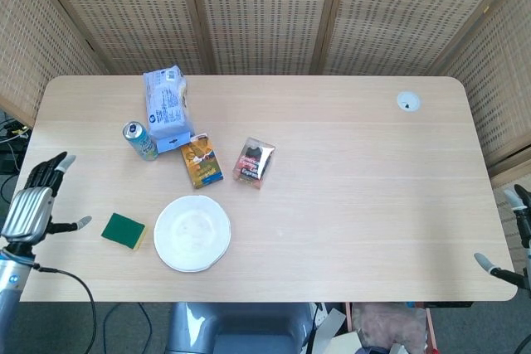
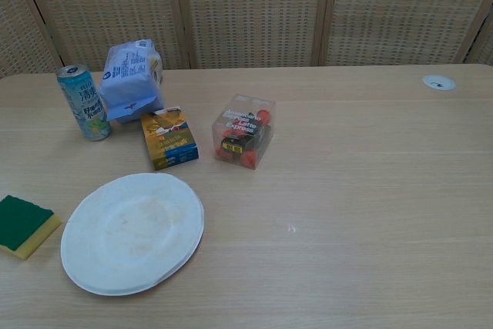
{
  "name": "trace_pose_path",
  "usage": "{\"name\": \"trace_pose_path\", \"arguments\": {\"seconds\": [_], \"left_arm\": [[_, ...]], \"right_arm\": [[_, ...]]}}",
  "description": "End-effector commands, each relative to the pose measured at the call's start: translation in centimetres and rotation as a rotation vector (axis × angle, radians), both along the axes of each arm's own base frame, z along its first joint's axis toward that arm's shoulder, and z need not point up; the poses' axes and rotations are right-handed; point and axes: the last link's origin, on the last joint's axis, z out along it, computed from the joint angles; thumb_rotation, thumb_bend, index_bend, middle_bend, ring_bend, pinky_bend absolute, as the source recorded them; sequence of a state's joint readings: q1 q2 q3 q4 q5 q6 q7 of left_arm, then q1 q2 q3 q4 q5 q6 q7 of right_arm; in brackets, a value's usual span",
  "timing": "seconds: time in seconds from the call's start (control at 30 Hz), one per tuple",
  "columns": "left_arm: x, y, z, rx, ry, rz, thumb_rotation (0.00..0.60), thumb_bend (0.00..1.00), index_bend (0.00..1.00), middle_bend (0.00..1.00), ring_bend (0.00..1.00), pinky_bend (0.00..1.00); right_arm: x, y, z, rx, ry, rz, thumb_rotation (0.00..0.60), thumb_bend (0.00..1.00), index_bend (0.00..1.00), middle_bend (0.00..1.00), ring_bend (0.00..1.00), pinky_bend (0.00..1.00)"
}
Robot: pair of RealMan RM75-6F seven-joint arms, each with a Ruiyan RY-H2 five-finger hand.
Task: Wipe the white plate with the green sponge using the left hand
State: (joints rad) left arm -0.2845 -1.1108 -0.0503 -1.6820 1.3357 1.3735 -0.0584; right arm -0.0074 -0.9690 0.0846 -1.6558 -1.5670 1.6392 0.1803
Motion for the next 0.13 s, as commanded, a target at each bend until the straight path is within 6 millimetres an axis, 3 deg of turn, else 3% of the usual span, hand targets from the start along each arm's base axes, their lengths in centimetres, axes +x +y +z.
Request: {"name": "trace_pose_path", "arguments": {"seconds": [0.03, 0.13], "left_arm": [[0.51, -3.01, 0.79, 0.07, 0.07, -0.023, 0.6, 0.0, 0.0, 0.0, 0.0, 0.0], [0.53, -3.36, 0.48, 0.079, 0.088, -0.031, 0.6, 0.0, 0.0, 0.0, 0.0, 0.0]], "right_arm": [[-0.09, 0.01, 0.07, -0.003, 0.002, -0.003, 0.6, 0.0, 0.0, 0.0, 0.0, 0.0], [-0.16, -0.03, 0.12, -0.004, 0.003, -0.005, 0.6, 0.0, 0.0, 0.0, 0.0, 0.0]]}}
